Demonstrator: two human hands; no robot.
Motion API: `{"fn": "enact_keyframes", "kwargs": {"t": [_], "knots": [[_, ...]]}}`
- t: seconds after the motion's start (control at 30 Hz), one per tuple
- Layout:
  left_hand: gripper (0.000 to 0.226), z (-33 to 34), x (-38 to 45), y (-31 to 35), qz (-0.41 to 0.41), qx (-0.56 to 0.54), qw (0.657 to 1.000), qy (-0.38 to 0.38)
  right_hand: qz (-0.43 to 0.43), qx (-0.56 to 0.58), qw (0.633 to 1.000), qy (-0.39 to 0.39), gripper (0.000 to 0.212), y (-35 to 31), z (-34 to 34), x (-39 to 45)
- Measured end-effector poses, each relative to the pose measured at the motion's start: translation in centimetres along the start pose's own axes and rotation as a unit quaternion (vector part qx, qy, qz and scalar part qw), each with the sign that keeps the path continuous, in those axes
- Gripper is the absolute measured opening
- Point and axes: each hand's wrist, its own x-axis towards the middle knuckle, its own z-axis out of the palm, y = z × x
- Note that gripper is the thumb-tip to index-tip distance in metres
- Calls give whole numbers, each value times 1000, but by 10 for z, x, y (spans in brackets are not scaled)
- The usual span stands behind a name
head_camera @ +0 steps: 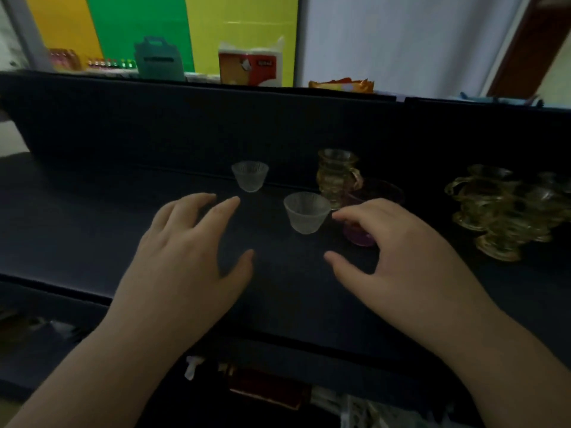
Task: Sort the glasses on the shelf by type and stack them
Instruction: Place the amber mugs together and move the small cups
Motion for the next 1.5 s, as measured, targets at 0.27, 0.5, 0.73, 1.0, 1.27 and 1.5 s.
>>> {"fn": "enact_keyframes", "kwargs": {"t": [0.27, 0.5, 0.73, 1.0, 1.27, 1.5], "knots": [[75, 6, 83, -75, 79, -65, 993, -53, 87, -54, 995, 16, 49, -54, 41, 30], [78, 60, 180, -76, 102, -52, 977, -177, 149, -76, 985, 37, 50, -70, 51, 32], [75, 106, 203, -83, 121, -42, 971, -200, 150, -96, 983, 42, 47, -75, 49, 48], [62, 98, 201, -85, 134, -83, 972, -176, 156, -122, 978, 67, 46, -62, 36, 80], [60, 70, 185, -76, 143, -130, 977, -92, 238, -190, 950, -74, 76, 3, 15, 168], [60, 57, 173, -73, 170, -153, 972, -55, 323, -139, 910, -219, 72, 37, 30, 210]]}}
